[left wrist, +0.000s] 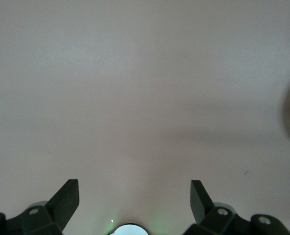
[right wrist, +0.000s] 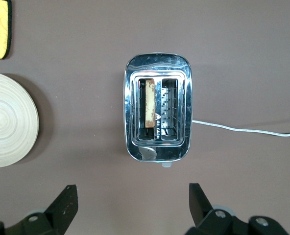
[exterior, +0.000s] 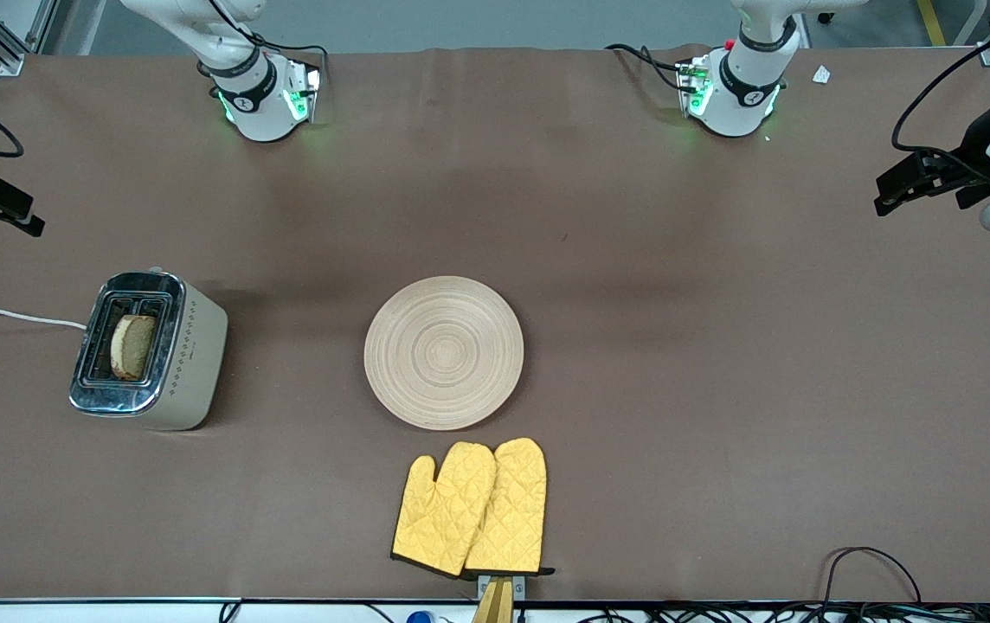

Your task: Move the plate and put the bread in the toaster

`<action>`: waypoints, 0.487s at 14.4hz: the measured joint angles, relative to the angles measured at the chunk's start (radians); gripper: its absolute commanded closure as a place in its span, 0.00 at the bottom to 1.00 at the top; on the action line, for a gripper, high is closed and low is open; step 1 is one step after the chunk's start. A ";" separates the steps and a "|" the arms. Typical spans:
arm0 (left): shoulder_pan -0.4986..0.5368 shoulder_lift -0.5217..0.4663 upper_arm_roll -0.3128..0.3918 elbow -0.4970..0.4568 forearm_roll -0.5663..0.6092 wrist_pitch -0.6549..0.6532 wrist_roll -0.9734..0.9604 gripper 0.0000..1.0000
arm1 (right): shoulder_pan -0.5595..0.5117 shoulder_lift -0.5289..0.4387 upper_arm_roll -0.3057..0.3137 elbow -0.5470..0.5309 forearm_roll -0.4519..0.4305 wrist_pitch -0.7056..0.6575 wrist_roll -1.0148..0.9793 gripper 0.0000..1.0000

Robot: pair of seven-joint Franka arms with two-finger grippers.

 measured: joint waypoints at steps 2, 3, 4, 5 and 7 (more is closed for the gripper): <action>0.000 0.000 0.000 0.000 0.000 0.000 0.000 0.00 | 0.003 0.000 0.011 -0.002 0.000 0.000 -0.001 0.00; 0.001 0.000 0.000 0.000 0.000 0.000 0.000 0.00 | 0.006 0.000 0.016 -0.002 -0.002 0.001 -0.001 0.00; 0.002 0.000 0.001 0.000 0.000 0.000 0.000 0.00 | 0.007 0.000 0.020 -0.002 -0.005 0.002 -0.001 0.00; 0.004 0.000 0.002 0.000 0.000 0.000 0.000 0.00 | 0.008 0.000 0.022 -0.002 -0.012 0.003 -0.001 0.00; 0.006 0.000 0.002 0.000 0.000 0.000 0.000 0.00 | 0.008 0.000 0.025 -0.002 -0.023 0.003 -0.002 0.00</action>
